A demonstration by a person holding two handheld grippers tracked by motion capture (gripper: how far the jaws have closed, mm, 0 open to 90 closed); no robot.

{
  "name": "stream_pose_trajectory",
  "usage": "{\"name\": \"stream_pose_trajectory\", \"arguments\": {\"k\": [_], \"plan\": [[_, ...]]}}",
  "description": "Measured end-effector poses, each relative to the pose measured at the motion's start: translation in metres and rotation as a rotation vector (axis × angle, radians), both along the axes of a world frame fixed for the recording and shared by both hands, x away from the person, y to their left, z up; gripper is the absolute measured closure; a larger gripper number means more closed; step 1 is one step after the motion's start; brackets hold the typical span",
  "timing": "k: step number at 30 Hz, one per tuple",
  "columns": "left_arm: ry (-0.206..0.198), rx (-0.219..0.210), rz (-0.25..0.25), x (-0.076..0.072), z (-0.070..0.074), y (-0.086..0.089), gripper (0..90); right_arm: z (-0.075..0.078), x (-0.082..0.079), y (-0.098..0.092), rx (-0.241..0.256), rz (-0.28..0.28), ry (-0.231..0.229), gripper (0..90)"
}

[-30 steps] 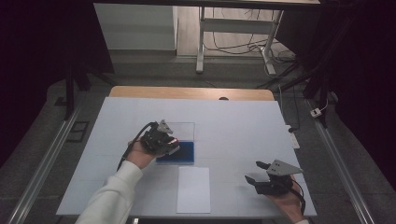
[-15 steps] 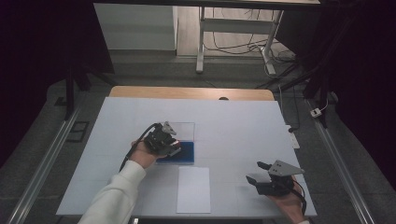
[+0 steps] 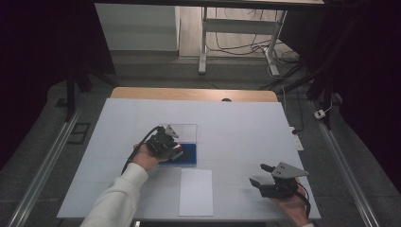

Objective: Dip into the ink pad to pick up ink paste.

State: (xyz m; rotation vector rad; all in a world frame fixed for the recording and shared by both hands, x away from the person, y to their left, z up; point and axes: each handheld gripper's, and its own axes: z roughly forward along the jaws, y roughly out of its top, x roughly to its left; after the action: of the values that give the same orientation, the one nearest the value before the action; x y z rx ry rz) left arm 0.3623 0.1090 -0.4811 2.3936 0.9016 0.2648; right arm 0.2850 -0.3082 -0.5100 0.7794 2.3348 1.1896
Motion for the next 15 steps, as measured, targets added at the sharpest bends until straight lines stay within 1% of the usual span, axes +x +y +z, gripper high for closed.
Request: {"name": "stream_pose_trajectory", "arguments": {"k": [2, 3, 5, 10, 12, 13, 14, 15], "plan": [[0.006, 0.001, 0.002, 0.0005, 0.0002, -0.0002, 70.1, -0.0001, 0.0001, 0.0001, -0.001, 0.001, 0.0, 28.5], [0.008, 0.004, 0.002, 0.0008, 0.0004, -0.0005, 70.1, -0.0006, 0.0004, 0.0003, 0.007, 0.008, 0.002, 28.5], [0.014, 0.009, 0.002, 0.0013, 0.0008, -0.0013, 70.2, -0.0005, 0.0002, 0.0005, 0.003, 0.004, 0.002, 28.5], [0.037, 0.016, 0.003, 0.0041, 0.0017, -0.0021, 70.3, -0.0009, 0.0003, 0.0009, 0.007, 0.007, 0.004, 28.5], [0.042, 0.031, 0.003, 0.0044, 0.0, -0.0039, 70.4, -0.0008, 0.0003, 0.0009, 0.008, 0.006, 0.005, 28.5], [0.029, 0.046, -0.003, 0.0031, -0.0001, -0.0061, 70.5, -0.0008, 0.0002, 0.0009, 0.008, 0.006, 0.005, 28.6], [0.024, 0.061, -0.003, 0.0022, 0.0005, -0.0083, 70.6, -0.0009, 0.0003, 0.0009, 0.007, 0.006, 0.005, 28.6], [0.021, 0.065, 0.001, 0.0017, 0.0, -0.0093, 70.7, -0.0009, 0.0002, 0.001, 0.006, 0.006, 0.005, 28.6]]}}
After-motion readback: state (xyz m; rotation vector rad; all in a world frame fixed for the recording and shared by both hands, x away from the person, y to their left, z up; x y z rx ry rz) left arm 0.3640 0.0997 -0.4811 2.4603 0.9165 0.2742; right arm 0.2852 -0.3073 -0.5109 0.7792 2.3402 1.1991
